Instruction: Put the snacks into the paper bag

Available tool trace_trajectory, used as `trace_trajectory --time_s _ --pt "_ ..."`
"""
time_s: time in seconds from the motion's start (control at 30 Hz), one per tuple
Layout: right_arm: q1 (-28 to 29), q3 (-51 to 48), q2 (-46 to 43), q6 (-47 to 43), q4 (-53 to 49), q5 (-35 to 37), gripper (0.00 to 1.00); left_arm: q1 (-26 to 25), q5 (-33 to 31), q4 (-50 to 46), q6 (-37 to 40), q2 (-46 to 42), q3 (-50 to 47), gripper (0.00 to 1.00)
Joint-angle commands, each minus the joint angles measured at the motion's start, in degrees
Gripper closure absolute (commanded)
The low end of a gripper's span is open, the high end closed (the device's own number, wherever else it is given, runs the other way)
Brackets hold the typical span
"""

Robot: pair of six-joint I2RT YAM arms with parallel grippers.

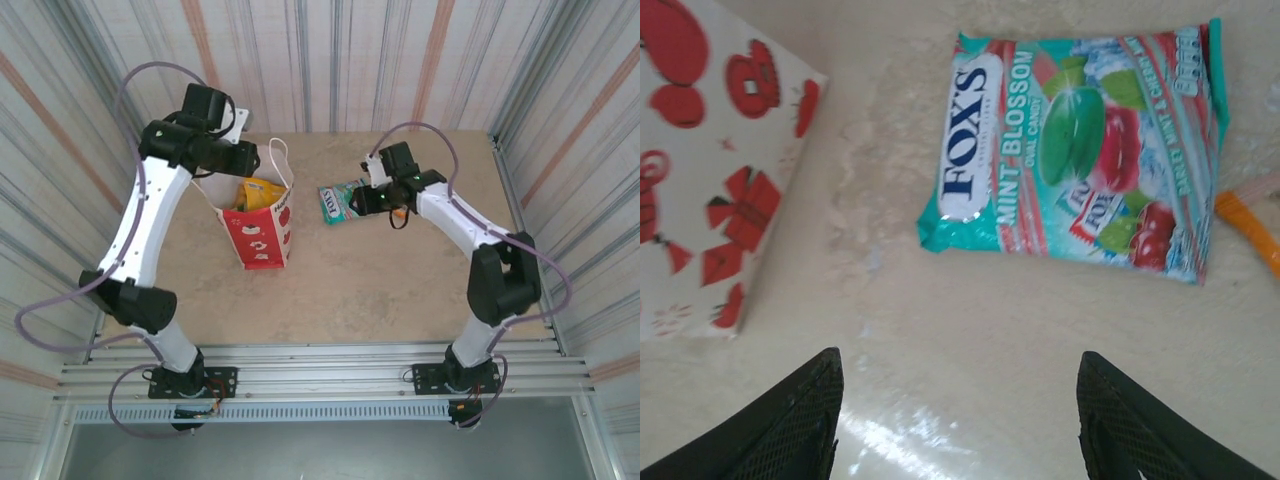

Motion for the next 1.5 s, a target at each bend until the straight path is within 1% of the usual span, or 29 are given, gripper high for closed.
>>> trace_trajectory --time_s 0.0,0.03,0.17,0.23,0.37,0.47,0.67,0.93,1.03,1.07,1.17,1.33,1.47 --pt "1.8 7.5 6.4 -6.9 -9.2 6.9 0.33 -0.1 -1.9 0.9 0.3 -4.1 -2.4 0.46" --pt "1.3 10.3 8.8 -6.6 -10.9 6.7 0.32 -0.1 -1.7 1.0 0.2 -5.0 -3.2 0.46" --pt "-2.4 20.8 17.9 -3.2 -14.8 0.8 0.32 -1.3 -1.3 3.5 1.6 -8.7 -8.2 0.47" --pt "-3.9 25.7 22.3 -2.3 -17.1 -1.0 0.31 -1.9 -0.5 5.3 2.2 -10.7 -11.4 0.47" --pt "-6.3 36.1 30.4 -0.4 -20.3 -2.3 0.29 -2.4 1.5 9.1 2.6 -14.6 -16.8 0.48" --pt "-7.4 41.4 34.9 -0.5 -22.2 -2.3 0.29 -2.9 3.5 12.2 3.2 -17.1 -20.4 0.49" --pt "-8.0 45.7 39.8 -1.1 -23.0 -4.2 0.30 -4.1 4.3 14.3 4.4 -18.3 -22.0 0.49" --pt "-7.5 46.0 42.7 -1.7 -22.3 -4.1 0.33 -5.0 4.9 15.2 5.0 -17.8 -21.9 0.49" --pt "-7.3 46.0 43.6 -1.8 -22.5 -3.7 0.36 -5.7 4.6 15.5 5.2 -17.9 -22.0 0.49" --pt "-7.0 46.0 43.9 -1.9 -22.5 -3.6 0.37 -5.9 4.6 15.5 5.3 -17.9 -21.9 0.49" --pt "-6.2 45.9 44.9 -2.3 -22.3 -2.6 0.48 -6.5 4.1 15.7 5.4 -18.0 -21.8 0.49" --pt "-5.1 45.6 45.3 -3.2 -22.1 -0.8 0.71 -6.9 3.5 15.8 5.7 -18.1 -22.1 0.49" --pt "-4.9 42.8 42.1 -3.3 -19.8 -1.0 0.82 -7.1 3.2 15.6 6.1 -18.1 -22.2 0.49"
